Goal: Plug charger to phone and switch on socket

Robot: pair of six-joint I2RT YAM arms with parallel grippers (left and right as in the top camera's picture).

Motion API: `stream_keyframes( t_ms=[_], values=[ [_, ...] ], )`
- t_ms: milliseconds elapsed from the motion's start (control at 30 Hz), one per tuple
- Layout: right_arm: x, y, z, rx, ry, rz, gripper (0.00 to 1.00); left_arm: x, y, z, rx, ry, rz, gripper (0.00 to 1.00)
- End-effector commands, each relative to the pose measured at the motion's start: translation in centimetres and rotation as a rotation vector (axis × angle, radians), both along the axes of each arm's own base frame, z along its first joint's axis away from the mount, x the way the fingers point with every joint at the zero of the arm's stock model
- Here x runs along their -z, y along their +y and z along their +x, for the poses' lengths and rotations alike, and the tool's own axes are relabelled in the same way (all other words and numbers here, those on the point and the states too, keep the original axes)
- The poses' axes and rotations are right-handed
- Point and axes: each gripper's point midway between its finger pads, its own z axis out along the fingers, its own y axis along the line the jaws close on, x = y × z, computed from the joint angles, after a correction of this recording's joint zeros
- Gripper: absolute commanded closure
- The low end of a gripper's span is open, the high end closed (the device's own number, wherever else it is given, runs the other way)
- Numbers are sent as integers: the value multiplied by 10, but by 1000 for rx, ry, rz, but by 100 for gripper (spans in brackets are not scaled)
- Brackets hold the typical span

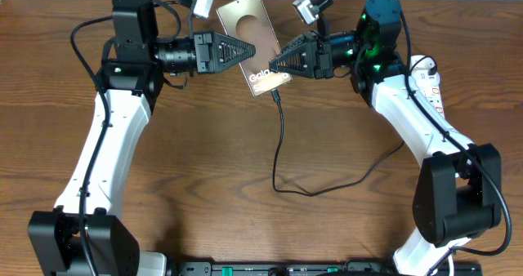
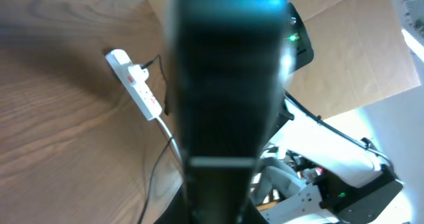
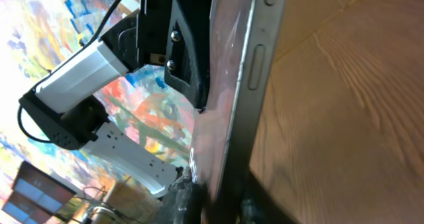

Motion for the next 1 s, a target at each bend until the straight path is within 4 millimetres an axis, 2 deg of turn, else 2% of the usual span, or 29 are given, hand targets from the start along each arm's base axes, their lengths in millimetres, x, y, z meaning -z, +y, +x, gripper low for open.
stream_keyframes(
  t_ms=[0, 67, 167, 200, 233, 300, 467, 667, 700, 833, 967],
  values=[
    [-10, 1, -3, -14, -39, 10, 97, -10, -2, -8, 41, -64, -13, 93],
    [-10, 1, -3, -14, -38, 10, 99, -10, -1, -6, 34, -64, -9, 92],
    [-10, 1, -3, -14, -36, 9, 99, -9, -1, -5, 23, -65, -4, 73],
    [-9, 1, -3, -14, -28, 7, 99, -8, 0, -2, 11, -65, 1, 62],
    [-9, 1, -3, -14, -26, 6, 99, -7, 0, 0, 0, -66, 7, 54],
    [-8, 1, -3, -14, -21, 5, 99, -5, 1, 4, -27, -66, 20, 44],
    [2, 1, -4, -10, -3, 0, 99, -1, 4, 12, -76, -67, 44, 34],
    [44, 1, 6, 110, 110, -39, 99, 1, 5, 16, -96, -64, 54, 30],
    [56, 1, 10, 150, 141, -53, 99, 1, 5, 15, -96, -63, 54, 25],
    [105, -3, 17, 295, 208, -113, 99, 4, 5, 16, -105, -43, 61, 24],
    [149, -11, 18, 413, 264, -183, 99, 27, 14, 26, -209, 61, 137, 24]
  ],
)
